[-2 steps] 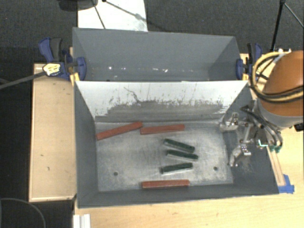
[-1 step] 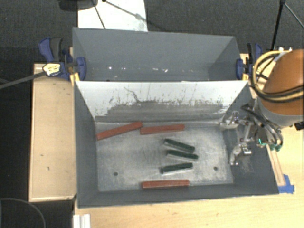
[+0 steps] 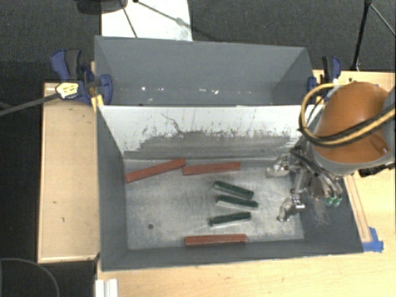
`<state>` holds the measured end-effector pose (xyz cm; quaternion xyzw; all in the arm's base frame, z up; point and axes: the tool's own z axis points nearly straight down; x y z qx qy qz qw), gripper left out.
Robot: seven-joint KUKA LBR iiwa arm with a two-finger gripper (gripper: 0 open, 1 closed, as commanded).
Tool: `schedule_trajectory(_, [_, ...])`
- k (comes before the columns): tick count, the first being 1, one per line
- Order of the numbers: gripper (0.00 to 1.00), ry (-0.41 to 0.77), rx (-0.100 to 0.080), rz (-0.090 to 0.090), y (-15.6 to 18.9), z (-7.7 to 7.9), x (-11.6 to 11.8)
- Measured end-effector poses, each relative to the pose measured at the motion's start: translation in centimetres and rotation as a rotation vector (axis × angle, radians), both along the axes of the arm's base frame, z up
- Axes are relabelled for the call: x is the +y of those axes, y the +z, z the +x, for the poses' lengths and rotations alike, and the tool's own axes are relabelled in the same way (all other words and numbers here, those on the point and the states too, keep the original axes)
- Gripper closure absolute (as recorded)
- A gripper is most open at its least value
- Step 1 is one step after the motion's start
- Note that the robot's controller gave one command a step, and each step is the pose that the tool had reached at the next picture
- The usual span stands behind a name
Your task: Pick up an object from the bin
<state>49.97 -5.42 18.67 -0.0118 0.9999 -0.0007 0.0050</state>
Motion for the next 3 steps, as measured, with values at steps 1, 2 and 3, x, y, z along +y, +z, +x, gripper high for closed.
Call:
schedule_trajectory(1, [0.00,-0.106,0.006,0.003,-4.5,0.0,0.8])
schedule_trajectory(2, [1.00,0.135,0.013,-0.001,-11.2,5.3,2.8])
schedule_trajectory(3, [1.00,0.137,0.012,-0.001,-11.2,5.3,2.8])
